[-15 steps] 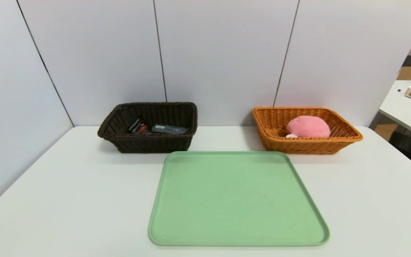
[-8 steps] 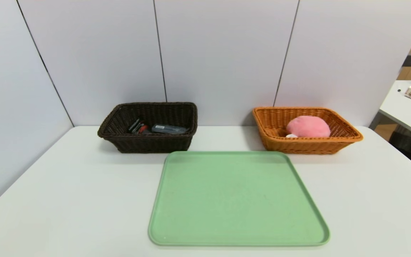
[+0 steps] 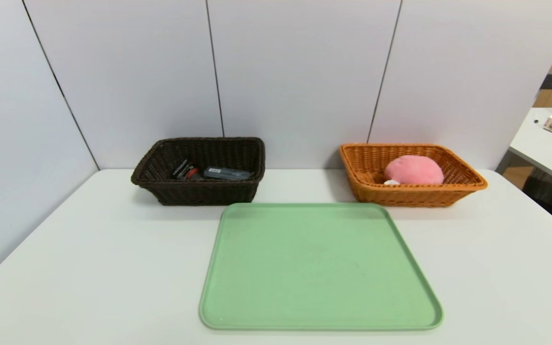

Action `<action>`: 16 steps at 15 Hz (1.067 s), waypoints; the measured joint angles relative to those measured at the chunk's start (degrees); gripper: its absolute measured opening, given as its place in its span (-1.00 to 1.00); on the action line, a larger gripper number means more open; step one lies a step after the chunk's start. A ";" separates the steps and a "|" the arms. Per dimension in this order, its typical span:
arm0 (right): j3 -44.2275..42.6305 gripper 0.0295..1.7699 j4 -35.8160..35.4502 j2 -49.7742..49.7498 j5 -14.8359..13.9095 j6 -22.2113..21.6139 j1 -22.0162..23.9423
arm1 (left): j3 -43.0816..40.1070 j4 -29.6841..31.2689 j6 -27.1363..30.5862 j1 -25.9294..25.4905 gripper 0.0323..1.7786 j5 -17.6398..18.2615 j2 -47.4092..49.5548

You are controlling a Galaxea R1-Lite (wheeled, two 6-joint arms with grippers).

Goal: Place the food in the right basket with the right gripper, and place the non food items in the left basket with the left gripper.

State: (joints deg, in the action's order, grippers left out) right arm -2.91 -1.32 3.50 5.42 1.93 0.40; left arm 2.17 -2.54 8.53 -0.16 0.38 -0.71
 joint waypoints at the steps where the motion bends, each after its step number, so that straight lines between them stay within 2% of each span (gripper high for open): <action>1: 0.61 0.91 -0.26 -1.07 -1.00 -0.09 -0.02 | -0.96 0.74 -0.13 0.02 0.90 0.85 0.27; 3: 1.88 0.91 -0.96 -2.49 -3.63 -0.13 -0.07 | -1.87 3.39 -1.16 0.00 0.90 2.40 0.55; 6: 2.73 0.91 1.27 -3.29 -5.24 -1.52 -0.07 | -2.12 3.52 -1.34 0.00 0.90 2.51 0.63; 16: 2.89 0.91 1.32 -3.57 -5.35 -1.79 -0.11 | -2.17 3.74 -3.11 0.00 0.90 2.26 0.68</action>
State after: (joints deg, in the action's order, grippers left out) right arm -0.02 0.00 -0.07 0.07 0.13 0.29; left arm 0.00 1.21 5.42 -0.16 2.63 -0.02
